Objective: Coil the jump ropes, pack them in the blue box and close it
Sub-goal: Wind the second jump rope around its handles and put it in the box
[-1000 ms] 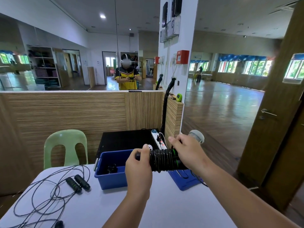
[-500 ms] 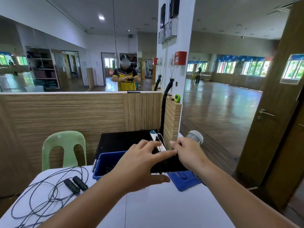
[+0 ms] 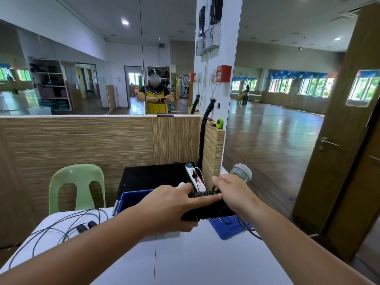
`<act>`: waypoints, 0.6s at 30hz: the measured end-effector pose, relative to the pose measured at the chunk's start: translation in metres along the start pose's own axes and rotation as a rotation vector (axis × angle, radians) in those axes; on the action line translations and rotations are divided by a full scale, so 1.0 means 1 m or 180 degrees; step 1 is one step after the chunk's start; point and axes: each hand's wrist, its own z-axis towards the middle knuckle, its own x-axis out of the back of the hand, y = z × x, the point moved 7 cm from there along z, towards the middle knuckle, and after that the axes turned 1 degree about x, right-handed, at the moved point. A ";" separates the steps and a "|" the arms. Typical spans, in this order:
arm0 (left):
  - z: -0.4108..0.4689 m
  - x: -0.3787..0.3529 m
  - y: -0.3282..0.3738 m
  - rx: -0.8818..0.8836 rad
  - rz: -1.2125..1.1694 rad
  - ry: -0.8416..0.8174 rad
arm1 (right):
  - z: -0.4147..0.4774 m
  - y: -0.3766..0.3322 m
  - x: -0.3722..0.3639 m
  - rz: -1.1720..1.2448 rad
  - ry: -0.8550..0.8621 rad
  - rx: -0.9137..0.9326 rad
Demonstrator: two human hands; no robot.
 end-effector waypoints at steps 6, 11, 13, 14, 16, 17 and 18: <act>-0.002 -0.001 0.002 -0.0203 0.0228 0.0307 | 0.001 0.002 -0.003 0.0050 -0.0166 -0.0209; -0.004 -0.009 0.000 -0.0277 0.0326 0.0322 | 0.005 -0.010 -0.003 -0.0364 -0.0787 -0.0518; -0.004 -0.012 0.001 -0.0223 0.0192 0.0224 | 0.006 -0.021 -0.001 -0.0922 -0.0930 -0.0399; -0.003 -0.013 0.002 -0.0193 0.0147 0.0198 | 0.006 -0.027 0.000 -0.1113 -0.0942 -0.0315; -0.001 -0.014 0.003 -0.0123 0.0089 0.0176 | 0.005 -0.039 0.002 -0.1308 -0.0963 -0.0200; 0.000 -0.014 0.003 -0.0083 0.0056 0.0174 | 0.002 -0.045 0.003 -0.1398 -0.1001 -0.0176; 0.000 -0.015 0.003 -0.0038 0.0028 0.0158 | -0.001 -0.050 0.004 -0.1470 -0.1038 -0.0157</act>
